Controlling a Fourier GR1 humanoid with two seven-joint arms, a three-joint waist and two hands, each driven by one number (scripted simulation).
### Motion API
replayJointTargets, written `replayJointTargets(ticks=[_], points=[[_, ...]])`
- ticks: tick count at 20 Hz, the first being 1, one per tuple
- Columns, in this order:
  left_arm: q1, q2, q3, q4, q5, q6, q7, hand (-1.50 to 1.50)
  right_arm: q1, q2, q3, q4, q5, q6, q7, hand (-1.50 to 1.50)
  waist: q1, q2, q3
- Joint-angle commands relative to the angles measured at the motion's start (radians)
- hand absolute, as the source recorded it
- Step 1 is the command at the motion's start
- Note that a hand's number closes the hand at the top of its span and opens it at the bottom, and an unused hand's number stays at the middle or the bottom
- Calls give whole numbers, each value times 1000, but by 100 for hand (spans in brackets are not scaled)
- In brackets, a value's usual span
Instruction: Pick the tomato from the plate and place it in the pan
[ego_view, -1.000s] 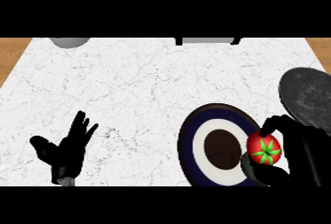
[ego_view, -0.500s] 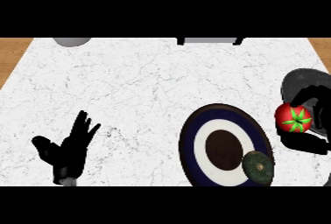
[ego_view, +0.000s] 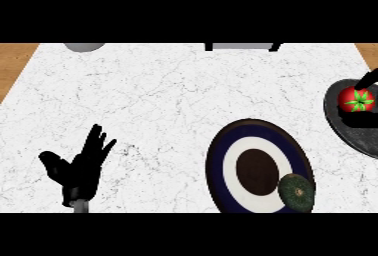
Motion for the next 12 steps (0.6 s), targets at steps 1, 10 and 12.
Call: replayJointTargets(ticks=[1, 10, 12], points=[[30, -3, -8, -3, 2, -11, 10, 0, -167, -95, -74, 305, 7, -59, -91, 150, 18, 7, -3], [-25, 8, -3, 36, -7, -27, 18, 0, -319, -197, -207, 861, -86, -238, -435, 150, 35, 19, 0], [-33, -7, -20, 13, -11, -18, 31, 0, -341, -225, -118, 898, 85, -215, -209, -150, 54, 23, -2]])
